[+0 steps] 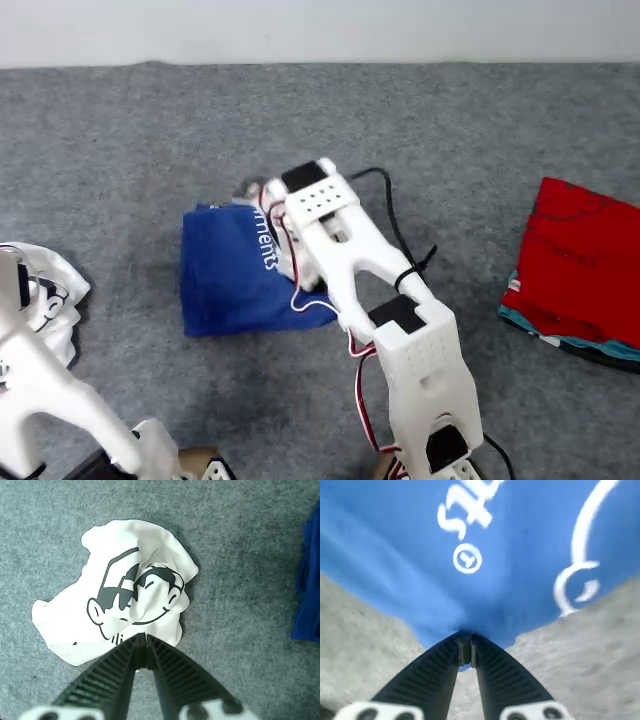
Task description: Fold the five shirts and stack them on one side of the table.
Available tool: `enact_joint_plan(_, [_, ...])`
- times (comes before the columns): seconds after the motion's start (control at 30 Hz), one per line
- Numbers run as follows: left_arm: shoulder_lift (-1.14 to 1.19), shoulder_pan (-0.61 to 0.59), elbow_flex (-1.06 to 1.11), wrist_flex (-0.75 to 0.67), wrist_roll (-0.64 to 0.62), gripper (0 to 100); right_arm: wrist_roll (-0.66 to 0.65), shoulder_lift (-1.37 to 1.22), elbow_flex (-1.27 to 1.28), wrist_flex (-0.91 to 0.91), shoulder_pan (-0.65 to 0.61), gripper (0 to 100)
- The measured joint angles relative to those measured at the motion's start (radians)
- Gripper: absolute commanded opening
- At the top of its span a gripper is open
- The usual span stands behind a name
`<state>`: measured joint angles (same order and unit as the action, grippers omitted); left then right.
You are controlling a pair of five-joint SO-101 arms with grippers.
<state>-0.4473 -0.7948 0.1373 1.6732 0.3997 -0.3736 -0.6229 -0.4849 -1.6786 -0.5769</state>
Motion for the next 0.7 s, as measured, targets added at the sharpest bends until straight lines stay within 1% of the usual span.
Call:
enact_joint_plan(0.1, [0.0, 0.0, 0.0, 0.0, 0.0, 0, 0.002, 0.009, -0.129, 0.005, -0.032, 1.1])
enact_joint_plan(0.17, [0.0, 0.0, 0.0, 0.0, 0.0, 0, 0.002, 0.009, -0.195, 0.052, -0.063, 1.1])
enact_joint_plan(0.37, [0.0, 0.0, 0.0, 0.0, 0.0, 0, 0.0, -0.038, -0.252, 0.298, -0.146, 1.0])
enact_joint_plan(0.57, [0.0, 0.0, 0.0, 0.0, 0.0, 0, 0.0, -0.167, -0.252, 0.532, -0.186, 1.0])
enact_joint_plan(0.7, [0.0, 0.0, 0.0, 0.0, 0.0, 0, -0.002, -0.238, -0.252, 0.663, -0.187, 1.0])
